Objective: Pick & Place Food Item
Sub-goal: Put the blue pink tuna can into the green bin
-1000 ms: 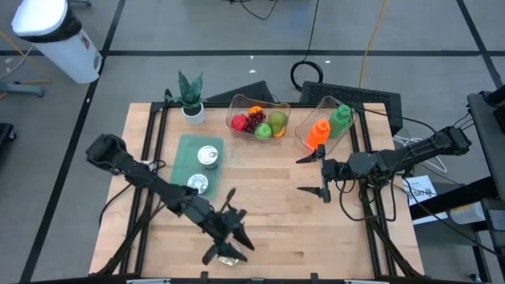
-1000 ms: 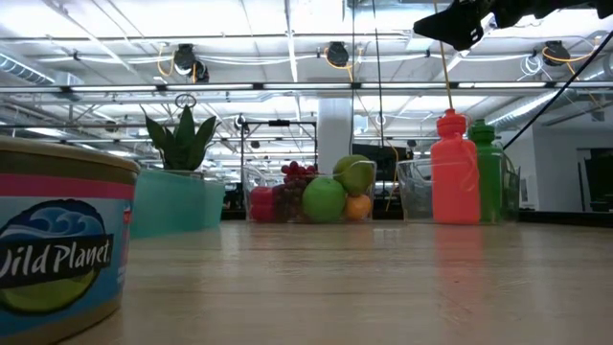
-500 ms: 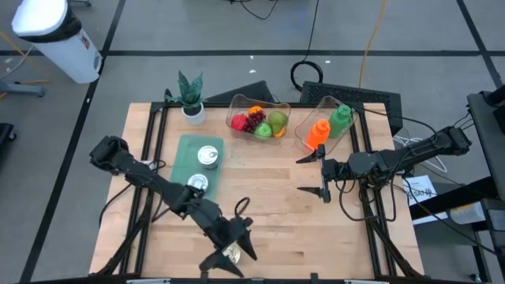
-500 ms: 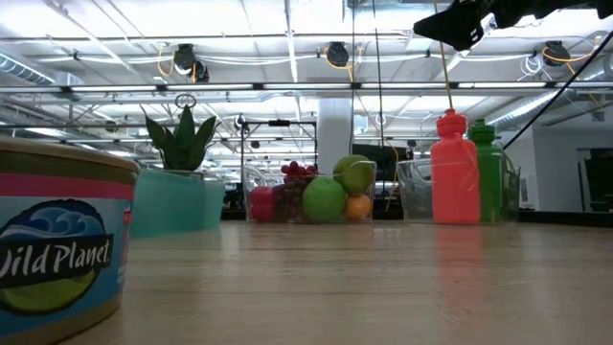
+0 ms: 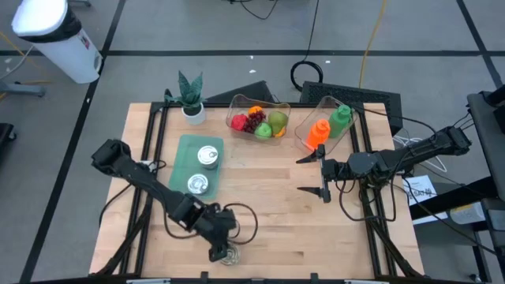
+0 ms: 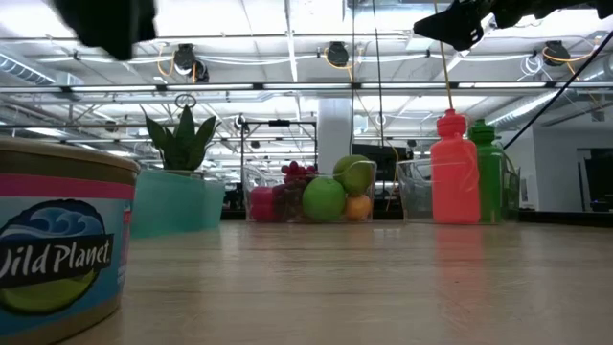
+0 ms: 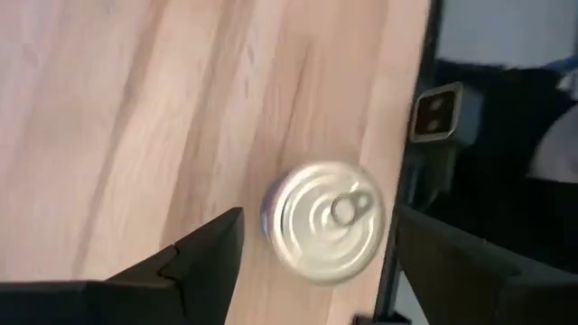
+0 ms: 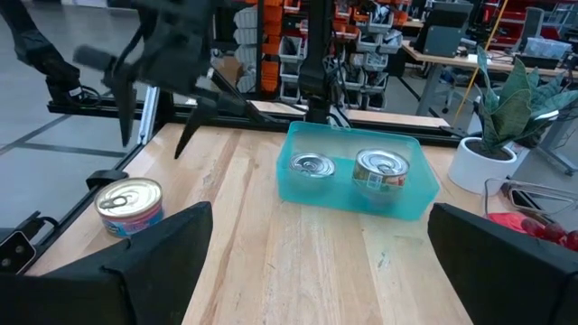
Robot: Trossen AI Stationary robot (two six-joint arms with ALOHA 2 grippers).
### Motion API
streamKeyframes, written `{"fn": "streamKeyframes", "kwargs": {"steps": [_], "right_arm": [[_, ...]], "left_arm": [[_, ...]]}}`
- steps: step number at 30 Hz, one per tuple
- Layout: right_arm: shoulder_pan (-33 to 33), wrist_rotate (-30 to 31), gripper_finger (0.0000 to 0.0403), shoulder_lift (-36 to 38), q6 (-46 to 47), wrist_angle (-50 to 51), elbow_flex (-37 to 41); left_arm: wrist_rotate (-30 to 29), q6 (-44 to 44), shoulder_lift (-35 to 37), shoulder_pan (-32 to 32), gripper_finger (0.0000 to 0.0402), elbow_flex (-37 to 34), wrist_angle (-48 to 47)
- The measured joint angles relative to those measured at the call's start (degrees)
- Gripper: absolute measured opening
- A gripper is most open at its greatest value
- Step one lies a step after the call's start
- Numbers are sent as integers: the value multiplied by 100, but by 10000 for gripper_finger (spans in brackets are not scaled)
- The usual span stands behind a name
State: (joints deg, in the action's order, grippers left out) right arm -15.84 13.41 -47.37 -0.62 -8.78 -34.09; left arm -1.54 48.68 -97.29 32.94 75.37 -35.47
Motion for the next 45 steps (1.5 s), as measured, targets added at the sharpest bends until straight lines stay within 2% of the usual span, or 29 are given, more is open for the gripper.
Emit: {"fn": "streamKeyframes", "kwargs": {"steps": [4,12,21,38,45], "right_arm": [[0,0,394,0,0,2,0],[0,0,394,0,5,0,0],[-1,-2,394,0,70,0,0],[-2,-4,394,0,66,0,0],[-2,-4,394,0,66,0,0]], "left_arm": [[13,270,-339,119,287,0,-46],[88,252,-1067,117,276,-2,76],[194,-144,-1226,31,244,-4,312],[259,-447,-1218,-71,151,-122,503],[261,-547,-1218,-120,94,-125,490]]}}
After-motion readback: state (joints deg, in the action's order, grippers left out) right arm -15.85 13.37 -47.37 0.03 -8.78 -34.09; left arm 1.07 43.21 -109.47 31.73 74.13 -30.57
